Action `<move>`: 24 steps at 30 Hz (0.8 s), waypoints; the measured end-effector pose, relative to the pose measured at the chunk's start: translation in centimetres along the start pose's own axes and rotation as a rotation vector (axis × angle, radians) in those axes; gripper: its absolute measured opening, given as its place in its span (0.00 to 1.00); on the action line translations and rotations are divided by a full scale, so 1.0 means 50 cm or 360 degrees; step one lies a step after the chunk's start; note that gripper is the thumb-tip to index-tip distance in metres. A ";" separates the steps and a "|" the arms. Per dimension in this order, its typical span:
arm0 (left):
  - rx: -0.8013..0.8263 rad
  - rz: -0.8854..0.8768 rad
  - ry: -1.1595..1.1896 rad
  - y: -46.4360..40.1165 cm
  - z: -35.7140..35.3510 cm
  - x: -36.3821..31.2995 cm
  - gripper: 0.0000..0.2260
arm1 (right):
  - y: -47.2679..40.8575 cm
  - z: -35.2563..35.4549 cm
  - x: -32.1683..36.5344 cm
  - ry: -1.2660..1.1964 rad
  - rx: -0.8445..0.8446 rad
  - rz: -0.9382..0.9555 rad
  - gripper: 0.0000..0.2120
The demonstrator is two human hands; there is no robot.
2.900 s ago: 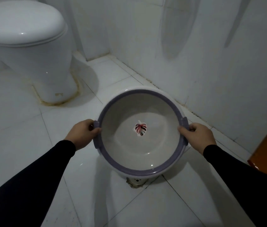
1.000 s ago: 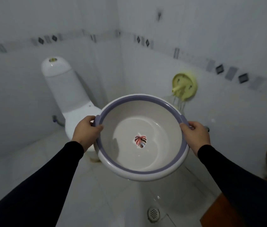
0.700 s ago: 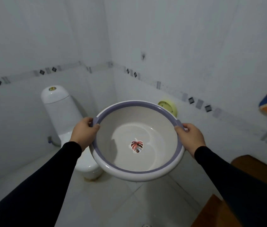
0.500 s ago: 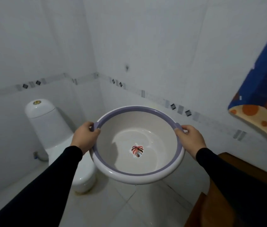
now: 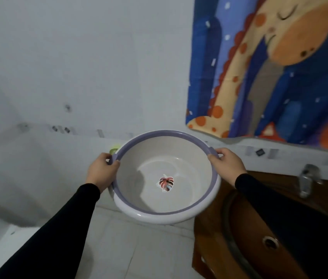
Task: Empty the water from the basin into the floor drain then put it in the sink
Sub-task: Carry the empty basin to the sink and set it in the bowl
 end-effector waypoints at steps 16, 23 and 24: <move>0.0397 -0.0258 -0.0303 0.196 -0.332 -0.232 0.15 | 0.169 0.365 -0.216 0.0231 -0.0261 -0.0219 0.12; 0.0474 -0.0233 -0.0461 0.315 -0.454 -0.256 0.15 | 0.249 0.466 -0.342 0.0172 -0.0131 -0.0315 0.12; 0.0480 -0.0218 -0.0476 0.326 -0.463 -0.254 0.14 | 0.258 0.471 -0.356 0.0161 -0.0117 -0.0329 0.12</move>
Point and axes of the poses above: each hand's wrist, its own y-axis away from the middle knuckle, its own z-axis out of the back of the hand, x = y × z, the point moved 4 cm from there along -y, towards the middle knuckle, and after that the axes turned 9 degrees about z, right-handed, at the moved point
